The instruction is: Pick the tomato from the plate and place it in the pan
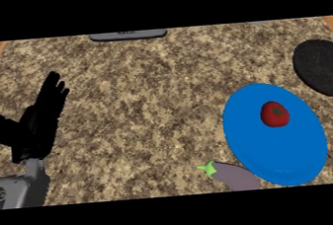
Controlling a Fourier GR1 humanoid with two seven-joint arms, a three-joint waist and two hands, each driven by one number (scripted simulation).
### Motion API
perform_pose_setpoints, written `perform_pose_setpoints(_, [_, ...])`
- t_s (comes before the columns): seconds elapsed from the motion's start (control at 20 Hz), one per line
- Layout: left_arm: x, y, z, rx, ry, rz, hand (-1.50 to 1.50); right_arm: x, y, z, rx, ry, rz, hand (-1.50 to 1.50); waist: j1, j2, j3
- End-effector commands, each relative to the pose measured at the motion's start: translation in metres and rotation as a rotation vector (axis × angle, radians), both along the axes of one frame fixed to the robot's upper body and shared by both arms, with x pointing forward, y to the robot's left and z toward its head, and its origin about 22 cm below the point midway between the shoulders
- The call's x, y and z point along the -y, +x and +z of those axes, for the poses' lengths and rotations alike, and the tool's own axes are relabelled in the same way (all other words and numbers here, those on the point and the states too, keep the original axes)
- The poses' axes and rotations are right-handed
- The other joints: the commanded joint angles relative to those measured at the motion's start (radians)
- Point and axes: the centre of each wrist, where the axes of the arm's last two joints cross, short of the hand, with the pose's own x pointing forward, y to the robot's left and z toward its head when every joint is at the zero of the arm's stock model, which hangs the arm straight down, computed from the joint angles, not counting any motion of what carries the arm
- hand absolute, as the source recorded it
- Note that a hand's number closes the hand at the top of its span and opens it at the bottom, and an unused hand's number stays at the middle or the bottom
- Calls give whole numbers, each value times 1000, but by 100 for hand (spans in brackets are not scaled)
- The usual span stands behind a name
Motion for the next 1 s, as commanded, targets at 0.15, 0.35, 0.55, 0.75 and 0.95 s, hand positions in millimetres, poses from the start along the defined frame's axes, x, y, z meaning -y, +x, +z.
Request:
perform_pose_setpoints(0.15, [-6, 5, -5, 8, 3, 4, 0, -53, 5, -6, -232, -348, 97, -150, -7, 0, -2])
perform_pose_setpoints(0.35, [-14, -3, -3, 11, 9, 25, 0, -50, 5, -8, -320, -413, 131, -150, -8, -1, 0])
perform_pose_setpoints(0.55, [-3, 2, 3, -13, -1, 27, 0, -68, -4, 6, -282, -454, 158, -150, -21, -3, 1])
perform_pose_setpoints(0.75, [-21, -6, -10, 9, 0, 25, 0, -67, -16, 9, -229, -596, 119, -150, -24, -4, 0])
perform_pose_setpoints(0.95, [1, -1, 13, 8, 8, 25, 0, -99, -17, 16, -174, -627, 72, -150, -20, -4, 1])
